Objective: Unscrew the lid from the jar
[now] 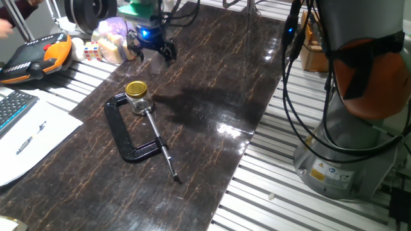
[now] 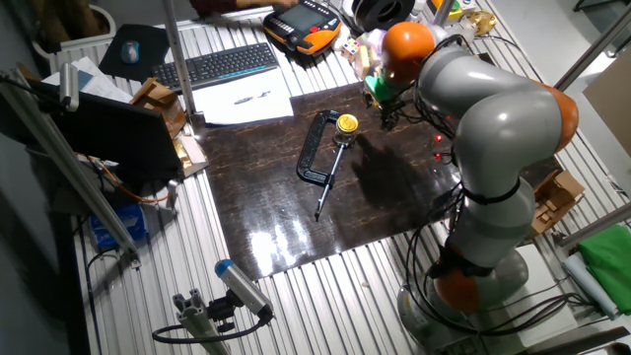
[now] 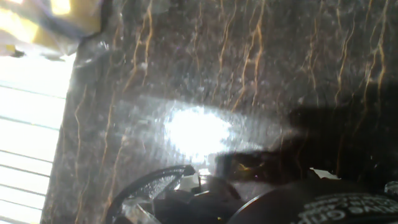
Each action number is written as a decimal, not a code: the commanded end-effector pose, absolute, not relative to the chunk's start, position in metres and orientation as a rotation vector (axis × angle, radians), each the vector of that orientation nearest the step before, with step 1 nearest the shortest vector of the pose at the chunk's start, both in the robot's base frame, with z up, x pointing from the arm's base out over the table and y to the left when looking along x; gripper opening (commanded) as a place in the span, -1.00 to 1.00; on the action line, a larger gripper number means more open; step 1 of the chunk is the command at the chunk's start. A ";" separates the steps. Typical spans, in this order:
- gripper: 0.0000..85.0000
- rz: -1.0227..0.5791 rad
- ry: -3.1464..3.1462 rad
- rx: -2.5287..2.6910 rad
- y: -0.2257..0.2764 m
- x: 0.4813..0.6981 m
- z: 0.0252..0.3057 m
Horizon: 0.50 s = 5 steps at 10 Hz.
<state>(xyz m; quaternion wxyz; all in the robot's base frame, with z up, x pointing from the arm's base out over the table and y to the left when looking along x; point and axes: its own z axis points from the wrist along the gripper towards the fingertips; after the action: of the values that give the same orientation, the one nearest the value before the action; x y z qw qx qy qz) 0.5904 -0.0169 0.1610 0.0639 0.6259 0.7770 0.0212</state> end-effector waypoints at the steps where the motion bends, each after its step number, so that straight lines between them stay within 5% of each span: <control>1: 1.00 0.064 2.354 1.902 -0.012 0.591 0.162; 5: 1.00 -0.071 2.315 1.901 0.023 0.588 0.146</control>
<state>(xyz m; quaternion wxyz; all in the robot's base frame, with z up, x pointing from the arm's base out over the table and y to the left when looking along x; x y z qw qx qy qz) 0.5871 0.0226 0.1449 0.0676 0.6340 0.7701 -0.0203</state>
